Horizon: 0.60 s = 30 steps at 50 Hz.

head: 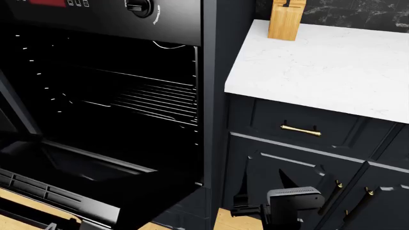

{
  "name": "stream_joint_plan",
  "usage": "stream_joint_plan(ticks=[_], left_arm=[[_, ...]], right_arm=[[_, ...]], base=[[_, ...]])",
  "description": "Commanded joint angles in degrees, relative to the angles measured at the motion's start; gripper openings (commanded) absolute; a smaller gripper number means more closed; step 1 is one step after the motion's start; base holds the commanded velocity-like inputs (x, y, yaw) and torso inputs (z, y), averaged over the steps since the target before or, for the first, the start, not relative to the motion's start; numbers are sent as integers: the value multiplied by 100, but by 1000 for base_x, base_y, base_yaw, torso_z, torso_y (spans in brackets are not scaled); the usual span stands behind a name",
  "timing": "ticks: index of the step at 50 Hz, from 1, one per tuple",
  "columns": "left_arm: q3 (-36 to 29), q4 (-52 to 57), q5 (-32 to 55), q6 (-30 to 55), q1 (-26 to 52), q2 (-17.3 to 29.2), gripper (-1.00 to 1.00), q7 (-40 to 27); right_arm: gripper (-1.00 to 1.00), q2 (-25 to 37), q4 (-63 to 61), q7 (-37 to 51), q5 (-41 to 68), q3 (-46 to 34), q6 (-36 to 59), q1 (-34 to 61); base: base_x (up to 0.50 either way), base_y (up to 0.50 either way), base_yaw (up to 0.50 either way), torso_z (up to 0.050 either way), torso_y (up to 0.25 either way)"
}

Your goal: Open the oven door

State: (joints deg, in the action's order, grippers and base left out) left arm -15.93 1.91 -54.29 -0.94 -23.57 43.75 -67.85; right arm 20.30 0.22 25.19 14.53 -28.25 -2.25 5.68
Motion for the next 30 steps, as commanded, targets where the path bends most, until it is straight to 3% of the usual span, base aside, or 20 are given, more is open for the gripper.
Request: stream_joint_plan(ticks=[1, 30], left_arm=[[845, -347, 596, -74, 21, 75, -100, -842], [853, -693, 516, -185, -72, -8, -100, -1160]], right_arm=[[100, 2, 20, 3, 8, -14, -12, 8], [100, 5, 32, 2, 24, -62, 0, 53]], base=[[-12, -4, 7, 0, 0], [-3, 4, 7, 1, 2]])
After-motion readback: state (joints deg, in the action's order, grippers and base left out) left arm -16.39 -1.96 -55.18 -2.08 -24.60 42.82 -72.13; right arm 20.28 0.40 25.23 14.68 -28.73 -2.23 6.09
